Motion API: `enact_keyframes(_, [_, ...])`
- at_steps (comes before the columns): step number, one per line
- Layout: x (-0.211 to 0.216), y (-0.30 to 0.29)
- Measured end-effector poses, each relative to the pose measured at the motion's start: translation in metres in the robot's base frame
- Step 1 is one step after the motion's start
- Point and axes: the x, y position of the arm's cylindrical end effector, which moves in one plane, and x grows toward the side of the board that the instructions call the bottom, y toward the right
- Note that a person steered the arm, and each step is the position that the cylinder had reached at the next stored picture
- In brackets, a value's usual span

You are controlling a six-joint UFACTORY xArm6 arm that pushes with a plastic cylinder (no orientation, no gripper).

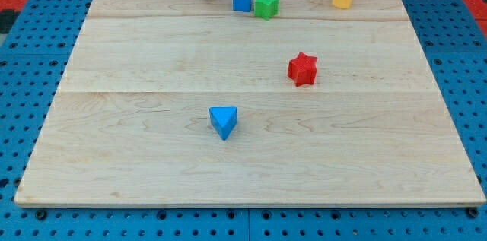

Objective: Place your arm at the bottom left of the blue cube

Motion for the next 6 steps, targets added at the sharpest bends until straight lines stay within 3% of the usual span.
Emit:
enact_keyframes(3, [0.035,-0.008])
enact_keyframes(6, [0.057,0.039])
